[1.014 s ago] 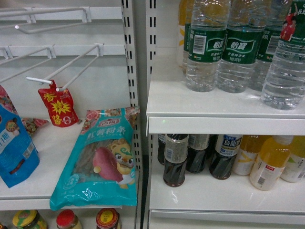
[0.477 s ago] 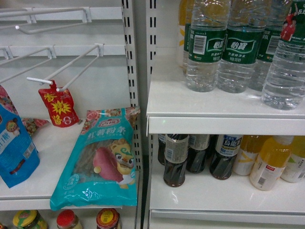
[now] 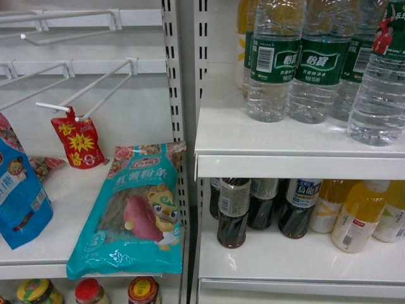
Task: Move water from second to third shelf
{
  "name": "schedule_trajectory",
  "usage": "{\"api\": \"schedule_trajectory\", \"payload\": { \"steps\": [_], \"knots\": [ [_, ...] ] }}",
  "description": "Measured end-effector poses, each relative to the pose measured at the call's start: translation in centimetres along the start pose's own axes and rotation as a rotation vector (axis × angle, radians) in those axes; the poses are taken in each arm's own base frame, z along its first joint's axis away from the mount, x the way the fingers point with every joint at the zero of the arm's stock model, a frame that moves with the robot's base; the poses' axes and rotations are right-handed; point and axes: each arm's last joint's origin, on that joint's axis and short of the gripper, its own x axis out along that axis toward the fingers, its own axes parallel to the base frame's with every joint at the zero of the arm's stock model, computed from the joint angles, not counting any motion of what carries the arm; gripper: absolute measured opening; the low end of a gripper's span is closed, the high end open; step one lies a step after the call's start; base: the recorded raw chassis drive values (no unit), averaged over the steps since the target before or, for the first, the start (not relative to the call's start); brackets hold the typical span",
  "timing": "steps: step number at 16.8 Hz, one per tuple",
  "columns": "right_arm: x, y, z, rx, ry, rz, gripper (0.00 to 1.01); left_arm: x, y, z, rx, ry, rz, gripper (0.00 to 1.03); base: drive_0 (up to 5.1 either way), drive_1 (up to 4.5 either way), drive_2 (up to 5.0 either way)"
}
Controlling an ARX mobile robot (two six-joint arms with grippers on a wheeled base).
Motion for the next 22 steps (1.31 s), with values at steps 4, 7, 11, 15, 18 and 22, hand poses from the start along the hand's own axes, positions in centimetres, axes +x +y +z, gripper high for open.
{"api": "schedule_trajectory", "payload": {
  "steps": [4, 7, 11, 15, 18, 22],
  "knots": [
    [-0.6, 0.0, -0.5, 0.0, -0.002, 0.0, 0.02, 0.0, 0.0, 0.0, 0.0, 0.0, 0.0, 0.98, 0.0, 0.0, 0.0],
    [-1.7, 0.0, -0.6, 0.001, -0.015, 0.0, 0.02, 0.0, 0.0, 0.0, 0.0, 0.0, 0.0, 0.98, 0.0, 0.0, 0.0],
    [-1.7, 0.0, -0.8, 0.002, 0.005, -0.002, 0.02, 0.0, 0.0, 0.0, 0.0, 0.0, 0.0, 0.98, 0.0, 0.0, 0.0],
    [-1.7, 0.0, -0.8, 0.002, 0.005, -0.002, 0.24, 0.0, 0.0, 0.0, 0.0, 0.0, 0.0, 0.98, 0.0, 0.0, 0.0],
    [-1.7, 0.0, -0.8, 0.002, 0.005, -0.002, 0.38, 0.0, 0.0, 0.0, 0.0, 0.0, 0.0, 0.98, 0.0, 0.0, 0.0],
    [-1.7, 0.0, -0.8, 0.002, 0.005, -0.002, 0.55, 0.0, 0.0, 0.0, 0.0, 0.0, 0.0, 0.98, 0.0, 0.0, 0.0]
  ]
}}
